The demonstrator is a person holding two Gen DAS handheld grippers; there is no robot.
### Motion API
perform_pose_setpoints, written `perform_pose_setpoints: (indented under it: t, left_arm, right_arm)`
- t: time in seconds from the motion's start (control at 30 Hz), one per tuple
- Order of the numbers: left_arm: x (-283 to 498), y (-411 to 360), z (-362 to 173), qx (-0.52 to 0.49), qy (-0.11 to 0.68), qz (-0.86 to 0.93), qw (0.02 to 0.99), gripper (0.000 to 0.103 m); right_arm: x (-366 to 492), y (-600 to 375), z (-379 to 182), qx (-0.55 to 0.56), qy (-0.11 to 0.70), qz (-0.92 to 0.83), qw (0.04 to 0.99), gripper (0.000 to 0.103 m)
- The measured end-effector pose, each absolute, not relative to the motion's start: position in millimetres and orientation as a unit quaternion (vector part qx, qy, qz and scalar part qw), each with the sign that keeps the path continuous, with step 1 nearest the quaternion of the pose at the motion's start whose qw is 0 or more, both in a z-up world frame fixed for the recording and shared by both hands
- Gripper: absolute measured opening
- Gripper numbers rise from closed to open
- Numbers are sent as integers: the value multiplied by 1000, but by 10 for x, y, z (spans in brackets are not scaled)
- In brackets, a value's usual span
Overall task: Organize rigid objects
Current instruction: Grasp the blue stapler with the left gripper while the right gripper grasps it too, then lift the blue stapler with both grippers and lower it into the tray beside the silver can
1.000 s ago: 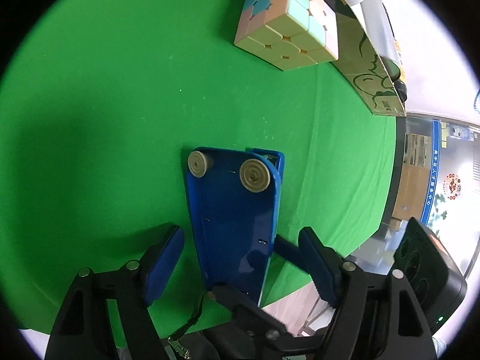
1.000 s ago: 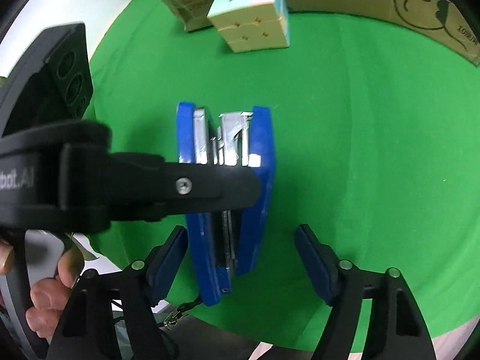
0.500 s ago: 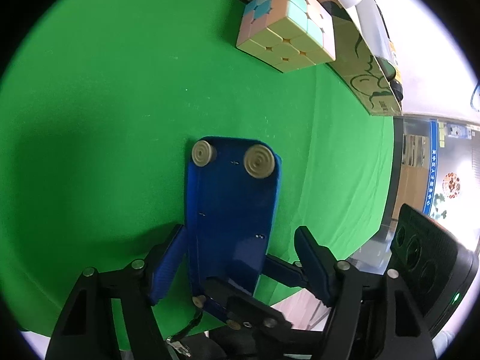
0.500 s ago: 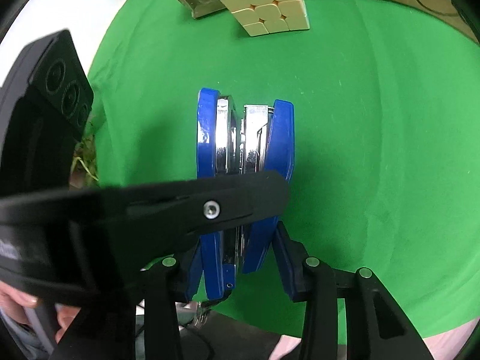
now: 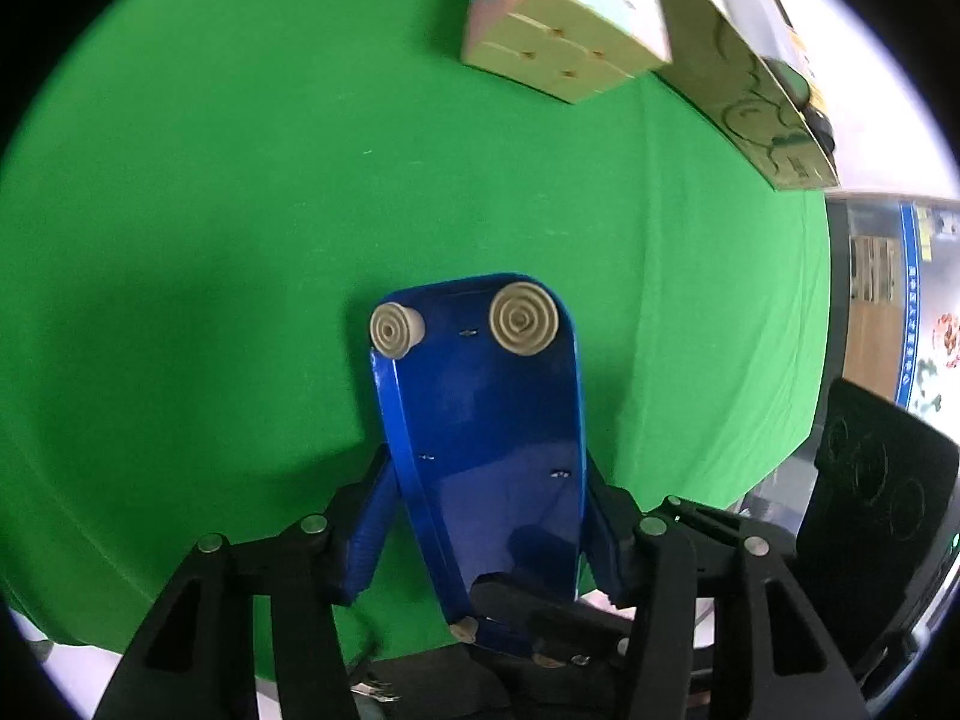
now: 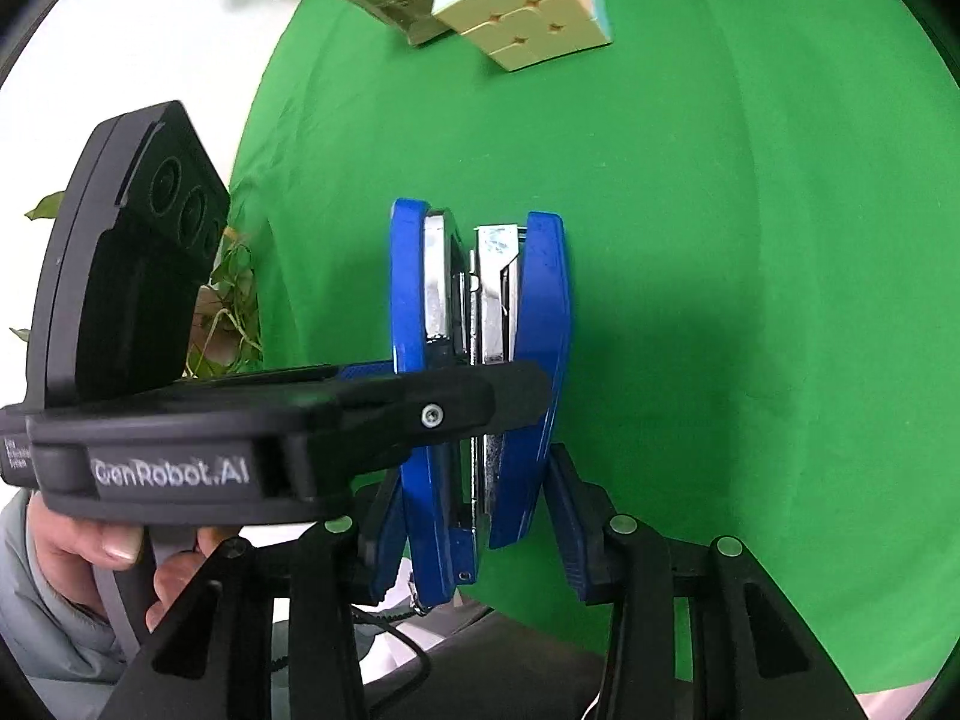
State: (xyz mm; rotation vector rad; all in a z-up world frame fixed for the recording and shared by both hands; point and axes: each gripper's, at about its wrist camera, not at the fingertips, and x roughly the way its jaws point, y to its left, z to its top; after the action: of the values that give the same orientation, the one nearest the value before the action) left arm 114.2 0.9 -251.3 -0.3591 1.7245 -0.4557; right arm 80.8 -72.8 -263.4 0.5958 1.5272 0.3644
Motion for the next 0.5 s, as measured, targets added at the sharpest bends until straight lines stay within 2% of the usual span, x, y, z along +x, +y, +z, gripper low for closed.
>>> perform_pose_setpoints:
  t: [0.1,0.2,0.5]
  left_arm:
    - [1160,-116,-2268,-140,736,-194,634,54]
    - [1220,-301,-1797,-102,708,-188,673,53]
    - [1544,-605,-171,-96,565,-192,796,53]
  right_arm:
    - [853,-776,-2448,248,669,175,679,39]
    - [936,-806,-2127,220,660,180,696,38]
    - [1424,-1235,-463,131,536,201,809,37]
